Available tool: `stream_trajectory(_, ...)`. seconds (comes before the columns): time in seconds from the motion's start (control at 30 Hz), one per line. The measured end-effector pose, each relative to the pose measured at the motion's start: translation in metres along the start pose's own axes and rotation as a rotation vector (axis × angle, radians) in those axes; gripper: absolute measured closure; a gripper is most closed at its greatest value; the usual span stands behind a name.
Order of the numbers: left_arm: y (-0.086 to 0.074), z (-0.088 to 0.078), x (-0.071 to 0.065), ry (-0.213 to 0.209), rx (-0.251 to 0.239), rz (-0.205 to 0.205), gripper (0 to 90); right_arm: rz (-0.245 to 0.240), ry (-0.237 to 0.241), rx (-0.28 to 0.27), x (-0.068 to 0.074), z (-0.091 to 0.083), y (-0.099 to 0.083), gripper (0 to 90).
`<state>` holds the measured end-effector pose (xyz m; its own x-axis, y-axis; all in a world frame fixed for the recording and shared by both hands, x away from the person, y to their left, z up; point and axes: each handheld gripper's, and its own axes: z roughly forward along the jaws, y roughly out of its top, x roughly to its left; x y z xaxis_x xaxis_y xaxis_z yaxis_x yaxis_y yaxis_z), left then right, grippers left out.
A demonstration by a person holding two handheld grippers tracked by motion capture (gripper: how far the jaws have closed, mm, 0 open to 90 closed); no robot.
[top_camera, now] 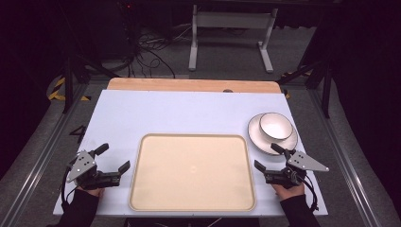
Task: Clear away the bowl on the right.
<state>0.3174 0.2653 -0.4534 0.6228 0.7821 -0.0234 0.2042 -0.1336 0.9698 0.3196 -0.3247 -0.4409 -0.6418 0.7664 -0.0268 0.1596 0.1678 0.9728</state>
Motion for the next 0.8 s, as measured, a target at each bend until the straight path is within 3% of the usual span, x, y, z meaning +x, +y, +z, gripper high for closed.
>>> stream_trajectory(0.8,-0.0004,-0.0011,0.0004,0.009,-0.003,-0.002,0.1,-0.012,0.014,0.000,0.0004,0.0003,0.0002,6.3)
